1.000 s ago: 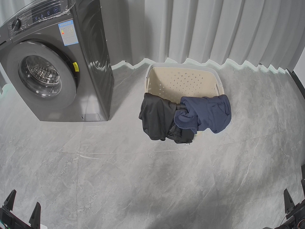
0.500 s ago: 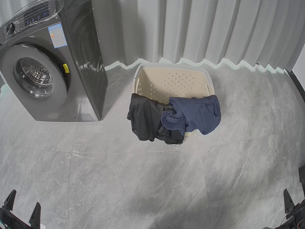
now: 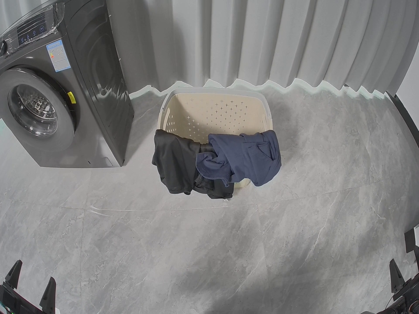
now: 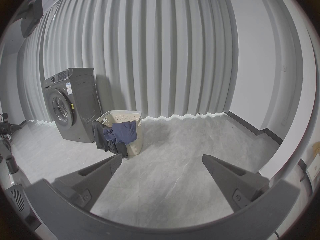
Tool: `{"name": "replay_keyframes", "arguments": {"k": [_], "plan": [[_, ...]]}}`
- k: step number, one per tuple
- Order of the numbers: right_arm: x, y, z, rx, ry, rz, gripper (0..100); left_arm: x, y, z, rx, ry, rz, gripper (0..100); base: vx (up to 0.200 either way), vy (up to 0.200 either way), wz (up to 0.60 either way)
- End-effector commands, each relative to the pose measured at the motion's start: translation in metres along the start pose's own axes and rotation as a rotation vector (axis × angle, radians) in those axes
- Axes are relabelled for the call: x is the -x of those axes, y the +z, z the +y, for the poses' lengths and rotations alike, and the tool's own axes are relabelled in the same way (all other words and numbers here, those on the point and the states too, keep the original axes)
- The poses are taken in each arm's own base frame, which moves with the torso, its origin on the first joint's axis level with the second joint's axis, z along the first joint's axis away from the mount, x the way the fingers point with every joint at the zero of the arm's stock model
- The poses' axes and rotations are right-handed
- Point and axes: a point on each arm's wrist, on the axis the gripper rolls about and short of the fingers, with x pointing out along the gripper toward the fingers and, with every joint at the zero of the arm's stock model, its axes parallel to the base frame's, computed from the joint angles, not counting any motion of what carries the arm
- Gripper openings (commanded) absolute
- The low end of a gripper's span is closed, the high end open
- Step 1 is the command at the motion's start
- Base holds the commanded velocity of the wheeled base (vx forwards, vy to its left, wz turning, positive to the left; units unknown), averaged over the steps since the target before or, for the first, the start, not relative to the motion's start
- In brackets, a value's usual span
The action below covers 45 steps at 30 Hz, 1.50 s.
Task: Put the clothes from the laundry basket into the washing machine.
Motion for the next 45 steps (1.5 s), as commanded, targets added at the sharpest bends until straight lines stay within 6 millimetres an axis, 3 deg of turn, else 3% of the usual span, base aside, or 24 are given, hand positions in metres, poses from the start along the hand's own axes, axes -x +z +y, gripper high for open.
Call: {"name": "replay_keyframes", "arguments": {"k": [1, 24, 36, 45], "plan": [[-0.0007, -0.0051, 0.0, 0.0, 0.0, 0.01, 100, 0.0, -0.0053, -0.0001, -0.002, 0.001, 0.001, 100, 0.2, 0.0, 0.0], [-0.0007, -0.0051, 0.0, -0.001, 0.0, 0.01, 100, 0.0, -0.0053, -0.0001, 0.004, 0.001, 0.001, 100, 0.2, 0.0, 0.0], [-0.0007, -0.0049, 0.0, -0.001, 0.0, 0.009, 100, 0.0, -0.0053, -0.0001, 0.007, -0.001, 0.001, 100, 0.0, 0.0, 0.0], [-0.0007, -0.0049, 0.0, -0.001, 0.0, 0.009, 100, 0.0, -0.0053, -0.0001, 0.007, -0.001, 0.001, 100, 0.2, 0.0, 0.0]]}}
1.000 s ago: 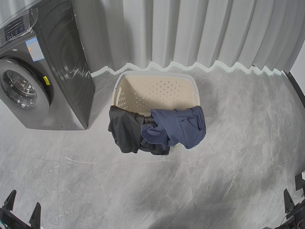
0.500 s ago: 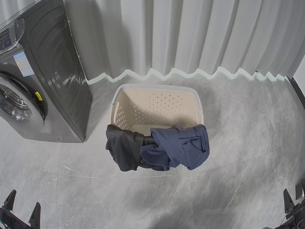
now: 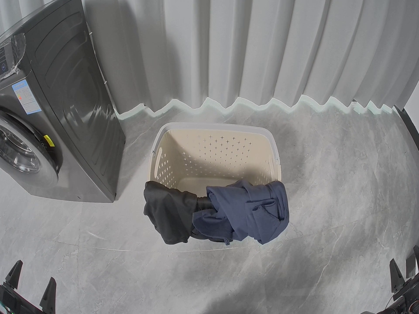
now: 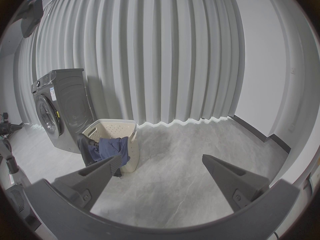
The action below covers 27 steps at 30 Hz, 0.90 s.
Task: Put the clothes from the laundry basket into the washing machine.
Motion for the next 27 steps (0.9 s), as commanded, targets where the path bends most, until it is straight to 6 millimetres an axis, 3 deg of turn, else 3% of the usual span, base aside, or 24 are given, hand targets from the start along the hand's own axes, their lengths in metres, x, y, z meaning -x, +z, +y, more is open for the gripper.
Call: {"name": "replay_keyframes", "arguments": {"k": [1, 12, 24, 27], "plan": [[-0.0006, -0.005, -0.0001, 0.0, 0.0, 0.008, 100, 0.0, -0.0053, 0.0, 0.002, 0.001, 0.001, 100, 0.2, 0.0, 0.0], [-0.0006, -0.0052, -0.0001, 0.0, 0.0, 0.009, 100, 0.0001, -0.0048, -0.0001, 0.005, -0.002, -0.001, 100, 0.2, 0.0, 0.0], [-0.0006, -0.005, -0.0001, 0.002, 0.0, 0.008, 100, 0.0001, -0.0048, -0.0001, 0.005, -0.002, -0.001, 100, 0.0, 0.0, 0.0], [-0.0006, -0.005, -0.0001, 0.0, 0.0, 0.008, 100, 0.0001, -0.0048, -0.0001, 0.005, -0.002, -0.001, 100, 0.2, 0.0, 0.0]]}}
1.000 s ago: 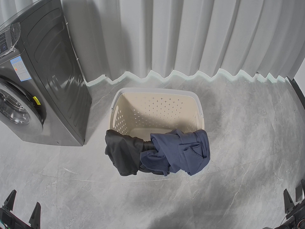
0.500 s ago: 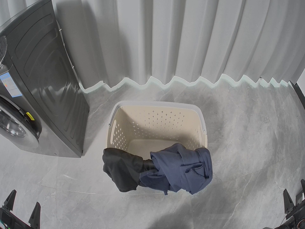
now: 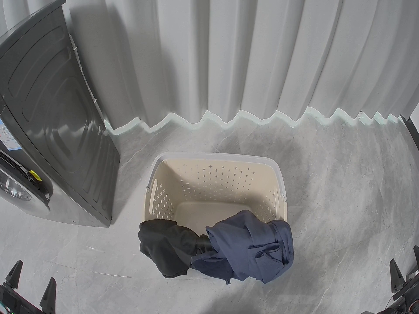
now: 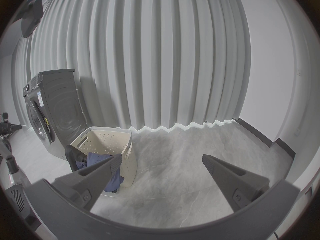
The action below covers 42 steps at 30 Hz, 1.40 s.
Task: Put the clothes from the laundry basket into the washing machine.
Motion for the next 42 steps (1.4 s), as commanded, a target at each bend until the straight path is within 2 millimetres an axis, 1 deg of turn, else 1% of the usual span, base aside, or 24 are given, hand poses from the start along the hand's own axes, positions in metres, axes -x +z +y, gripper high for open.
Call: {"name": "replay_keyframes", "arguments": {"k": [1, 12, 18, 39, 42], "plan": [[-0.0006, -0.0051, -0.0001, 0.001, 0.0, 0.009, 100, 0.0001, -0.0048, 0.0, 0.0, 0.001, -0.001, 100, 0.2, 0.0, 0.0], [-0.0006, -0.0051, -0.0001, 0.001, 0.0, 0.009, 100, 0.0001, -0.0048, 0.0, 0.0, 0.002, -0.001, 100, 0.2, 0.0, 0.0], [-0.0006, -0.0051, -0.0001, 0.001, 0.0, 0.009, 100, 0.0001, -0.0048, 0.0, 0.0, 0.001, -0.001, 100, 0.0, 0.0, 0.0], [-0.0006, -0.0051, -0.0001, 0.001, 0.0, 0.009, 100, 0.0, -0.0053, 0.0, 0.0, 0.002, 0.001, 100, 0.2, 0.0, 0.0], [-0.0006, -0.005, -0.0001, 0.0, 0.0, 0.007, 100, 0.0001, -0.0048, 0.0, 0.0, 0.001, -0.001, 100, 0.0, 0.0, 0.0]]}}
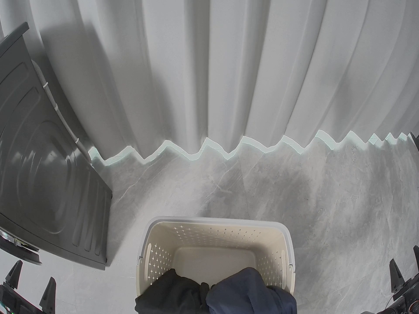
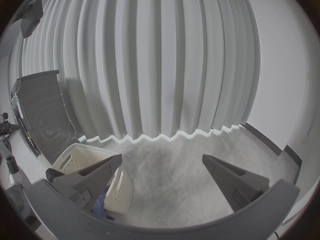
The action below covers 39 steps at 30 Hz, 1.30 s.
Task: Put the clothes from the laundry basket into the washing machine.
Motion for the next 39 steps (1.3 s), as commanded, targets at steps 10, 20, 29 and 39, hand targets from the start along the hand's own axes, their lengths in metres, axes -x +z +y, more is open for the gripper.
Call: {"name": "replay_keyframes", "arguments": {"k": [10, 20, 29, 39], "plan": [[-0.0006, -0.005, -0.0001, 0.0, 0.0, 0.008, 100, 0.0001, -0.0048, 0.0, 0.0, 0.0, -0.001, 100, 0.02, 0.0, 0.0], [-0.0006, -0.0052, -0.0001, 0.0, 0.0, 0.01, 100, 0.0001, -0.0048, 0.0, 0.0, 0.0, -0.001, 100, 0.1, 0.0, 0.0], [-0.0006, -0.005, -0.0001, 0.0, 0.0, 0.008, 100, 0.0001, -0.0048, 0.0, 0.0, 0.0, -0.001, 100, 0.0, 0.0, 0.0], [-0.0006, -0.0052, -0.0001, 0.0, 0.0, 0.01, 100, 0.0001, -0.0048, 0.0, 0.0, 0.0, -0.001, 100, 0.0, 0.0, 0.0]]}}
